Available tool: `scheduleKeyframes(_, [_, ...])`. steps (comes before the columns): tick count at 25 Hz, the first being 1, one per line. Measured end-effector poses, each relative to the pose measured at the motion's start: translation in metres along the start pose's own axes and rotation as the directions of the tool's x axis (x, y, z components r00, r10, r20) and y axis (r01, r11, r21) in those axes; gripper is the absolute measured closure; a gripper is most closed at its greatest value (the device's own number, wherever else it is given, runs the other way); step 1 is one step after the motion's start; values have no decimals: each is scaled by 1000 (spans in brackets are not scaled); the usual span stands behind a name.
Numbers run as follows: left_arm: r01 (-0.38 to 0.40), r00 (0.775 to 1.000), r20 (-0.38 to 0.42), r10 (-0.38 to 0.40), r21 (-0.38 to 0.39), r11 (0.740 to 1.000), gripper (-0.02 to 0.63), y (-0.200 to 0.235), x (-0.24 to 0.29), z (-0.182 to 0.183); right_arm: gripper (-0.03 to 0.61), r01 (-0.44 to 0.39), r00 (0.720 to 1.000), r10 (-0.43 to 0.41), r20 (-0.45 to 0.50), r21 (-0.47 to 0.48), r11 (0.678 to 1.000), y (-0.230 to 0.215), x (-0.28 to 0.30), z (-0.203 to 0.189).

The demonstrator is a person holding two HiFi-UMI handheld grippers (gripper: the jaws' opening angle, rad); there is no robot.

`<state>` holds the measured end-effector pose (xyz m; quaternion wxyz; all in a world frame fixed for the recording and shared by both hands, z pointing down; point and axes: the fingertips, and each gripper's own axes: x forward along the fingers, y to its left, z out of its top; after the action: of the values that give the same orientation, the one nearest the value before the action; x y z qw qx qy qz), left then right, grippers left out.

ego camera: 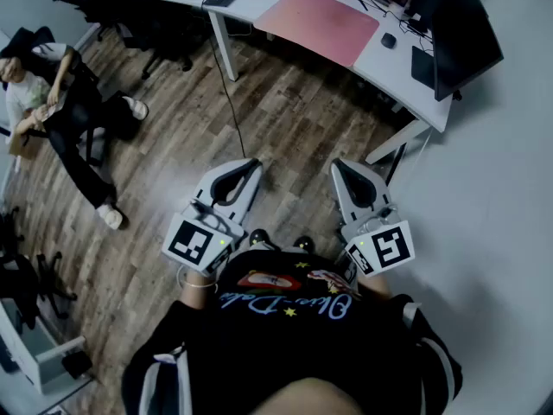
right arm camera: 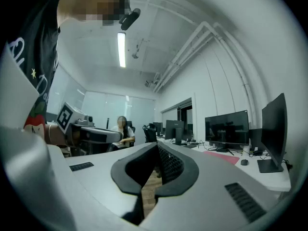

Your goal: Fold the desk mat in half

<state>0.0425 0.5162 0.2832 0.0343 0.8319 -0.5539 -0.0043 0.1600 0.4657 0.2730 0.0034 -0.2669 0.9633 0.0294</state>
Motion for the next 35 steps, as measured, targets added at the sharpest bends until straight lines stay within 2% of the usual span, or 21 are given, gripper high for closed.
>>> scheduleKeyframes(4, [-3, 1000, 11, 3, 11, 1000, 600, 3, 0, -2, 578, -6, 1000, 6, 1, -12, 1000, 3, 2, -1])
scheduleKeyframes(12, [-2, 1000, 21, 2, -14, 1000, 598, 27, -4, -5, 577, 18, 1000, -18, 3, -16, 1000, 3, 16, 1])
scheduleKeyframes(16, [-17, 1000, 22, 18, -21, 1000, 598, 49, -9, -5, 577, 32, 999, -34, -32, -62, 998, 4, 31, -2])
scheduleKeyframes(26, [-73, 997, -18, 72, -51, 996, 586, 117, -30, -24, 560, 67, 994, -73, -77, -73, 995, 20, 70, -9])
scheduleKeyframes(28, [-63, 998, -24, 62, -56, 996, 541, 127, -29, -27, 530, 89, 992, -96, -83, -76, 993, 20, 76, -9])
scheduleKeyframes(35, [-12, 1000, -25, 10, -90, 996, 522, 142, -10, -40, 504, 162, 975, -174, -138, -98, 982, 5, 80, -19])
